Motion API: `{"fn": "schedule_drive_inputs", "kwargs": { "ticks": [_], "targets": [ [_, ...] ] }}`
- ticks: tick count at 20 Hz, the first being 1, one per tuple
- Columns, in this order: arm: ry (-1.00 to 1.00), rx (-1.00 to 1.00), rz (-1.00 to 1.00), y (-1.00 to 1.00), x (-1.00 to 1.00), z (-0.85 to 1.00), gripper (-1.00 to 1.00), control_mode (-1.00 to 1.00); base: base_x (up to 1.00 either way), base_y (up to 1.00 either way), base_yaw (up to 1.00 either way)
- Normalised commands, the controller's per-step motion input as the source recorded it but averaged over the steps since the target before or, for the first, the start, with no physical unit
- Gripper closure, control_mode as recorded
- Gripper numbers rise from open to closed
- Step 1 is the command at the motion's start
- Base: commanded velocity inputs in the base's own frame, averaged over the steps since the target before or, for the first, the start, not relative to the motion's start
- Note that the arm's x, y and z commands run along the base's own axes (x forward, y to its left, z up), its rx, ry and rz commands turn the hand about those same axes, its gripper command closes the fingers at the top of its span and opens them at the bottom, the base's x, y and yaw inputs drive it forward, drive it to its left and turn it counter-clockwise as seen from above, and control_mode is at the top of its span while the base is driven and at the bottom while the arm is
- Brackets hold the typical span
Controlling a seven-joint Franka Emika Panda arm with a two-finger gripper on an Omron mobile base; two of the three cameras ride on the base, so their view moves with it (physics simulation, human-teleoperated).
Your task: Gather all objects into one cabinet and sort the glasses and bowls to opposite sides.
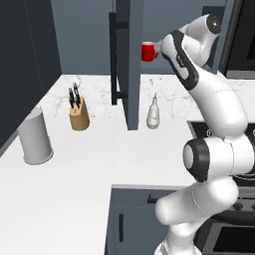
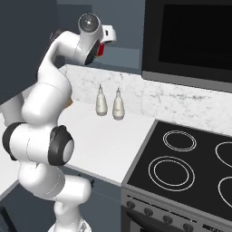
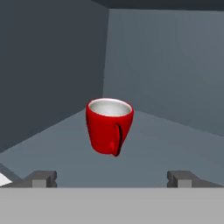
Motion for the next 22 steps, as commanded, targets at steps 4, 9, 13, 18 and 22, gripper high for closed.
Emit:
{"fn": "schedule_drive_inputs", "kwargs": {
  "ticks": [4,9,13,18,22],
  "targets": [
    [-0.1,-0.05,0.11,0.06,0.18,0.0,-1.0,-1.0,0.0,0.0,0.0],
    [0.0,-0.16,0.11,0.12,0.26,0.0,-1.0,-1.0,0.0,0.0,0.0],
    [0.01,-0.17,0.1,0.12,0.33,0.01,-1.0,-1.0,0.0,0.0,0.0],
    [0.02,-0.11,0.06,0.09,0.35,0.19,-1.0,-1.0,0.0,0.0,0.0],
    [0.14,-0.07,-0.01,0.0,0.07,0.05,-1.0,-1.0,0.0,0.0,0.0]
  ]
}}
